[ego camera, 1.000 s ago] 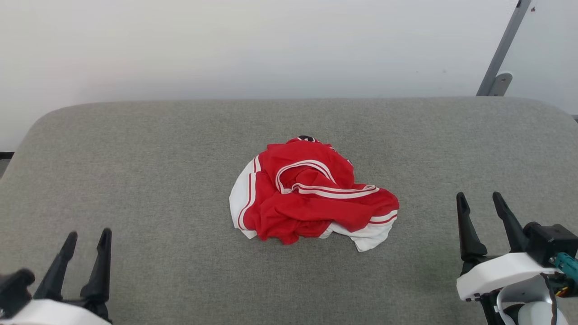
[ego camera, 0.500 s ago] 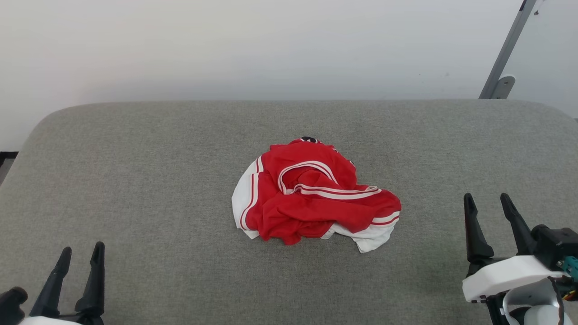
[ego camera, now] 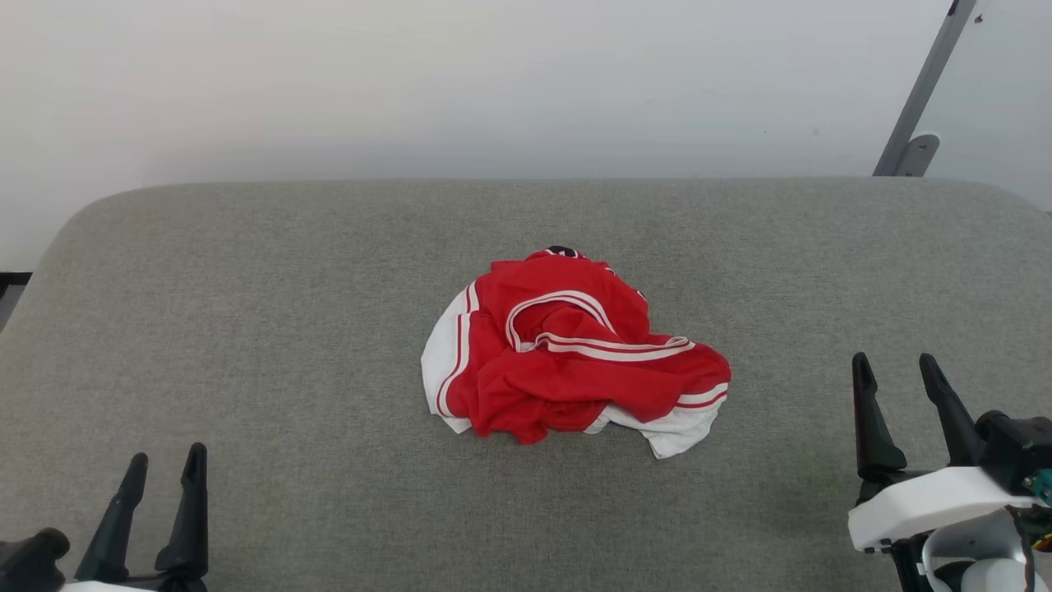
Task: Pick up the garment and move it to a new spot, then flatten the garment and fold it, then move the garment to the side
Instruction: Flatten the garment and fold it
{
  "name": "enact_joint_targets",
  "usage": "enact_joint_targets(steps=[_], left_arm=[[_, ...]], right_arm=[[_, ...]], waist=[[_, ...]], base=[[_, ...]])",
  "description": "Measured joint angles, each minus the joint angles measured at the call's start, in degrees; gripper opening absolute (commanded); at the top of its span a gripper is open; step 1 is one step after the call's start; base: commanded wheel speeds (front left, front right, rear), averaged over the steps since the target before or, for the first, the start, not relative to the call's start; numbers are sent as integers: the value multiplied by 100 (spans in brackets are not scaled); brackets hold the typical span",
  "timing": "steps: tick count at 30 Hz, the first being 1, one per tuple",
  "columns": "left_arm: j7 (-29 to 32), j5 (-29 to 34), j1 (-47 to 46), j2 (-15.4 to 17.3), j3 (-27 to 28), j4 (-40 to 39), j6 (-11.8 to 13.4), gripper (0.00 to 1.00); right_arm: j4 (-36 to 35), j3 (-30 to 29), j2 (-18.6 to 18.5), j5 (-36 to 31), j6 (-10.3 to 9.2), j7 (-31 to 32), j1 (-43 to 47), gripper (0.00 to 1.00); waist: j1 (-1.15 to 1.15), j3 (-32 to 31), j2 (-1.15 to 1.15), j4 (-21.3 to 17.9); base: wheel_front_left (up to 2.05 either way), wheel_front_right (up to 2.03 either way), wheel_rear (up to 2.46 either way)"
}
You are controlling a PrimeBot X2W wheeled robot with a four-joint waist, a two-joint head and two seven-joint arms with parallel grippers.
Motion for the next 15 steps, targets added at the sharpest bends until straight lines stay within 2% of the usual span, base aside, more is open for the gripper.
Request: enact_joint_targets(steps=[15], left_arm=[[0, 76, -52, -181, 33, 68, -57, 100]], right_arm=[[-25, 122, 10, 32, 0, 137, 8, 100]], waist=[[0, 40, 0, 47]], base=[[0, 0, 0]])
